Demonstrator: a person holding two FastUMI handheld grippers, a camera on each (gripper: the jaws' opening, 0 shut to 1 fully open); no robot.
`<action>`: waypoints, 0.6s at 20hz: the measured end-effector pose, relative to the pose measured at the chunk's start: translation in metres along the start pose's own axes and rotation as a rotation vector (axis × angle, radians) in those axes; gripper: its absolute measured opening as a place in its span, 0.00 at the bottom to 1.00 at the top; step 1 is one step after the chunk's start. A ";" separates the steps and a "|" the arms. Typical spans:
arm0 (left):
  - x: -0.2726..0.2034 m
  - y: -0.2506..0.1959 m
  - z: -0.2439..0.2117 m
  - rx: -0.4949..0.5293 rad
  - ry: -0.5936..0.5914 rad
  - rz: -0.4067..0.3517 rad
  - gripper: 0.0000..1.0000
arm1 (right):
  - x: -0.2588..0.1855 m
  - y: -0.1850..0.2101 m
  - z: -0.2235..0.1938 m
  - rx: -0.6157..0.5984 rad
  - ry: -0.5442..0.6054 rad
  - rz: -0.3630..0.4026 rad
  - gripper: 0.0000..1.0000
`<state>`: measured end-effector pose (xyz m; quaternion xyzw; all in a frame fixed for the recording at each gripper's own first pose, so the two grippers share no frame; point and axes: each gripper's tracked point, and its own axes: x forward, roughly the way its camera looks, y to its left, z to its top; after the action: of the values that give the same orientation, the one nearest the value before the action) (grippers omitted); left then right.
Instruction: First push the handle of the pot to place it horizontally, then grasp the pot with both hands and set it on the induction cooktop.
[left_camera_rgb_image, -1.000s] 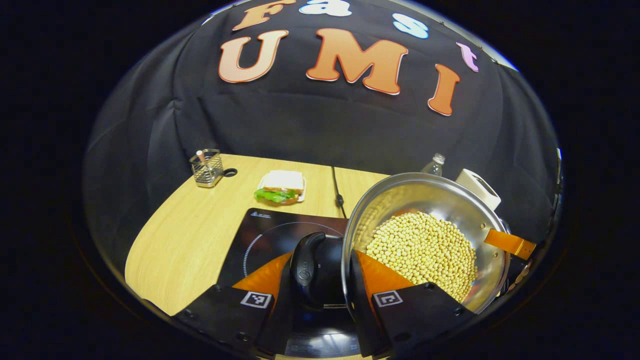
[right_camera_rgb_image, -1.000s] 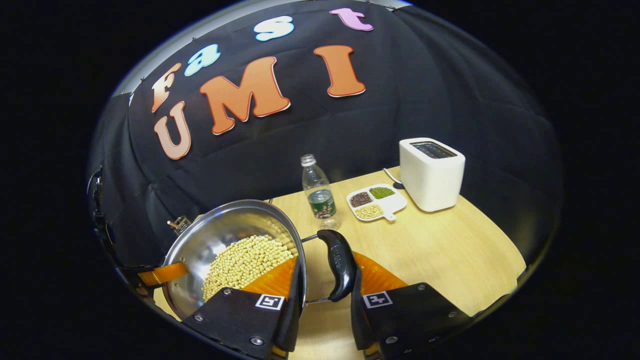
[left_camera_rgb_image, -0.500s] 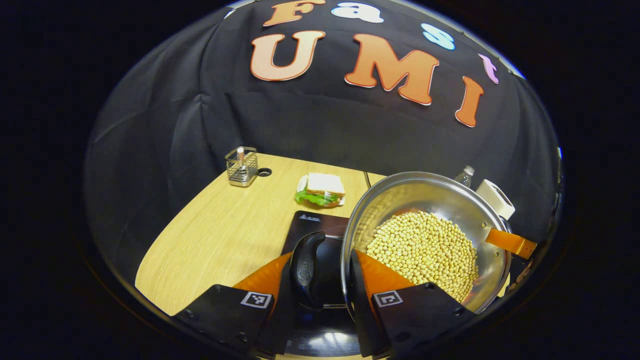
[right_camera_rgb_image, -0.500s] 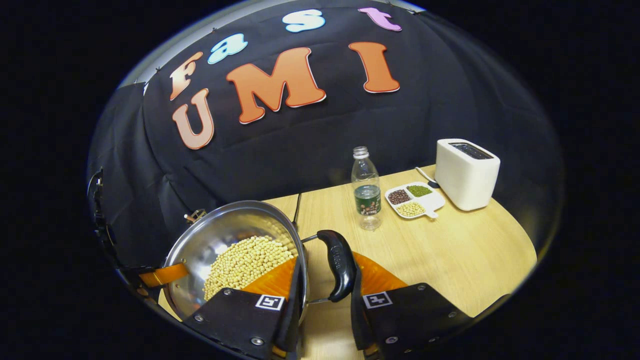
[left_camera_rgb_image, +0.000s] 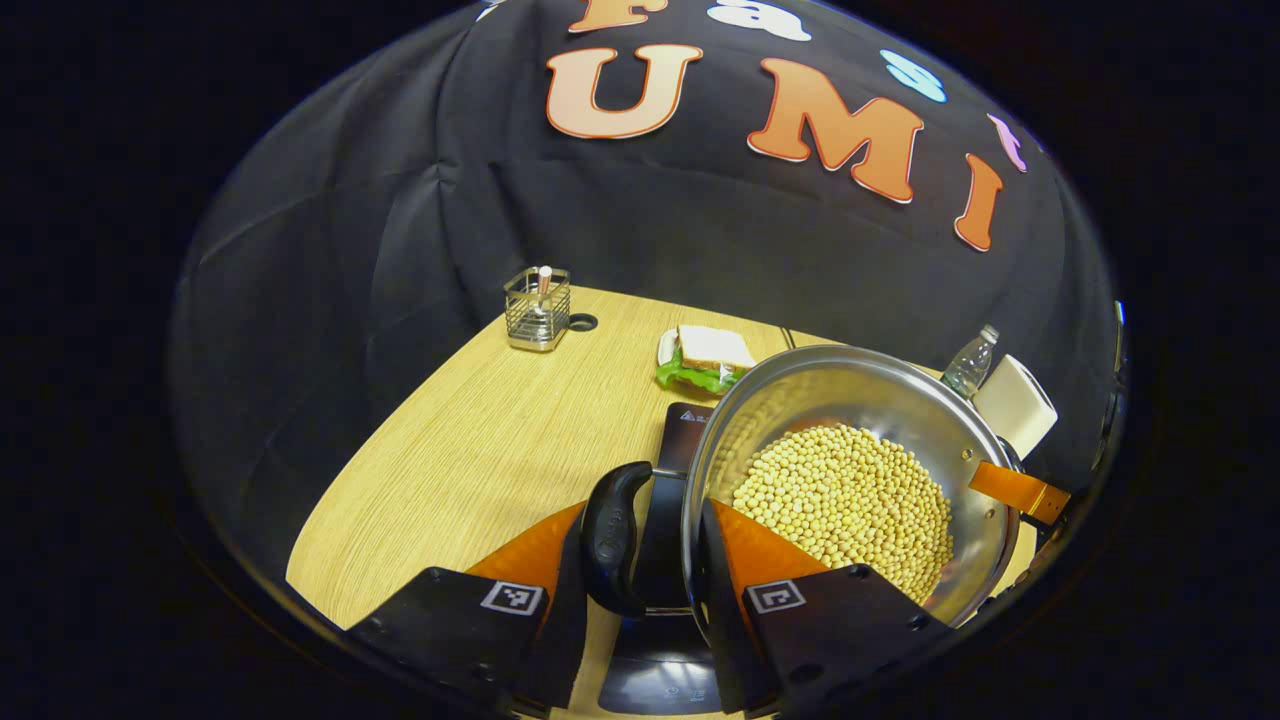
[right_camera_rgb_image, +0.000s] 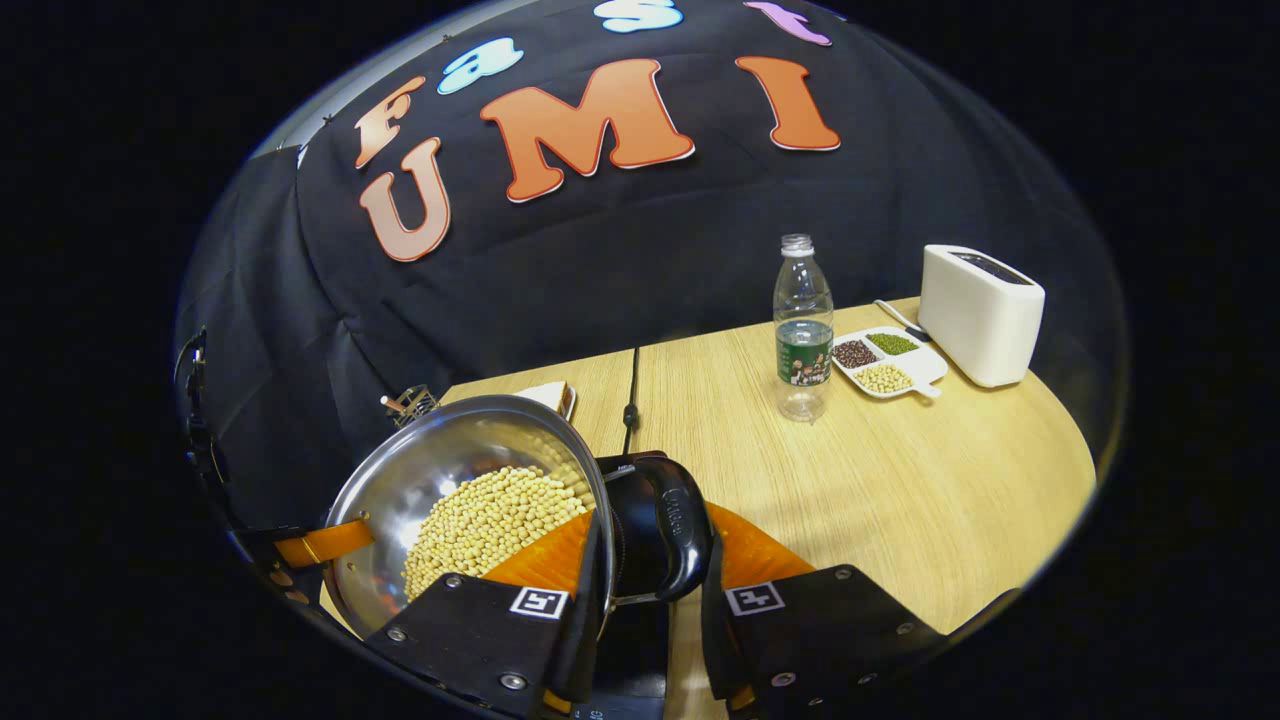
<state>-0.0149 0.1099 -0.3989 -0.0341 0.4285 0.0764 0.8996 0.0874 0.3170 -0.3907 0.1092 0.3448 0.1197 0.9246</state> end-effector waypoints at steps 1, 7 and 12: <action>0.004 0.002 0.000 0.001 0.004 0.001 0.60 | 0.003 0.001 -0.002 0.001 0.004 0.000 0.43; 0.018 -0.003 -0.006 0.011 0.023 -0.005 0.60 | 0.020 -0.007 -0.011 0.014 0.019 -0.012 0.43; 0.021 -0.007 -0.003 0.028 0.012 -0.001 0.59 | 0.025 -0.010 -0.015 0.022 0.025 -0.011 0.43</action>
<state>-0.0031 0.1048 -0.4176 -0.0223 0.4351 0.0698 0.8974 0.0977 0.3171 -0.4196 0.1161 0.3582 0.1124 0.9195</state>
